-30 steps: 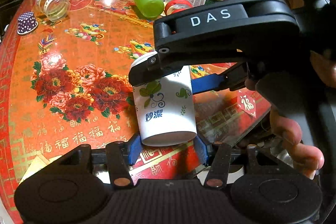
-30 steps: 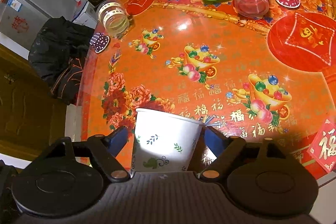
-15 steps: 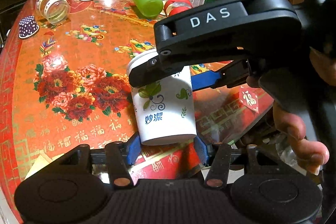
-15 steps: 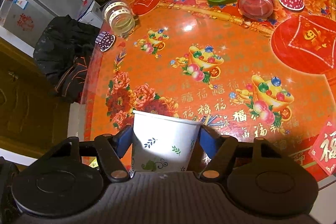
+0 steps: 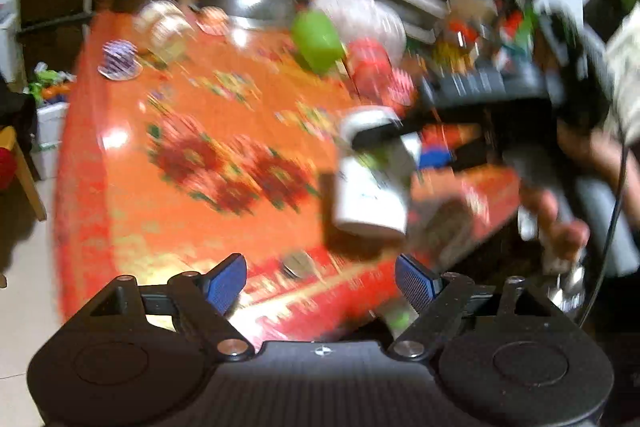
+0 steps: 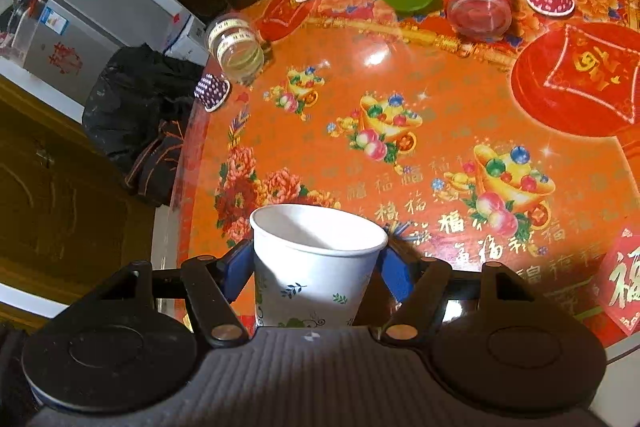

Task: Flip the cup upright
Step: 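Open the left tool and pull it away while the right tool turns the cup rim-up, then lower the upright cup onto the tablecloth with the right tool and open it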

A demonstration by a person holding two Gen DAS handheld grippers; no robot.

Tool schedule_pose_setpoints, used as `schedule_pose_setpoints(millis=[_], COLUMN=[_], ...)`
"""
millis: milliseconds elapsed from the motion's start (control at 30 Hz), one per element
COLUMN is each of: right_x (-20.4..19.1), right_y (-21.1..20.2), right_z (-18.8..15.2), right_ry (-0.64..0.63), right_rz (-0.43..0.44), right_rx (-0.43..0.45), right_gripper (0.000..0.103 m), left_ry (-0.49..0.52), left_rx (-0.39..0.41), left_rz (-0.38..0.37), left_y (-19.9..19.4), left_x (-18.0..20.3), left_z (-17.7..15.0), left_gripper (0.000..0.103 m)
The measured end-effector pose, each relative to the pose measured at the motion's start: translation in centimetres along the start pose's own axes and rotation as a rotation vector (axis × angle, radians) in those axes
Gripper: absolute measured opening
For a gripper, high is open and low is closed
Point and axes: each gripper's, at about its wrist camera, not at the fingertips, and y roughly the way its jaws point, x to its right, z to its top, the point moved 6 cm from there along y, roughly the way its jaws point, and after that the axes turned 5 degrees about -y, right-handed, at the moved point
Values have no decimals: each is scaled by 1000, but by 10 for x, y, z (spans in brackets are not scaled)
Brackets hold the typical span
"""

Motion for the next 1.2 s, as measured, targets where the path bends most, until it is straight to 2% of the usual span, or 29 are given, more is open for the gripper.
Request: schedule_pose_setpoints(millis=[133, 267, 400, 500, 633, 733, 900, 1067, 1200], right_x=[-15, -42, -65, -60, -43, -42, -45, -34, -37], right_y=[-22, -60, -83, -73, -36, -10, -4, 3, 4], right_z=[-1, -14, -42, -63, -71, -66, -83, -83, -82], right_ry=[-106, -312, -514, -563, -546, -612, -620, -575, -587], right_rz=[-19, -144, -246, -305, -323, -391, -398, -411, -431], right_rx=[169, 487, 773, 893, 929, 946, 951, 919, 918], right_gripper=[68, 68, 68, 69, 69, 68, 68, 68, 68], left_ry=[-64, -87, -100, -99, -102, -107, -128, -142, -139], left_rx=[146, 253, 324, 338, 316, 306, 299, 288, 280], left_rz=[0, -9, -70, -92, -96, -103, -110, -120, -120], left_y=[-28, -40, -42, -39, -28, -22, -17, -11, -7], left_x=[-26, -37, -38, -37, -36, -38, -45, -51, -51], left_z=[18, 33, 37, 35, 36, 32, 26, 26, 24], left_gripper=[84, 84, 84, 84, 84, 84, 84, 84, 84])
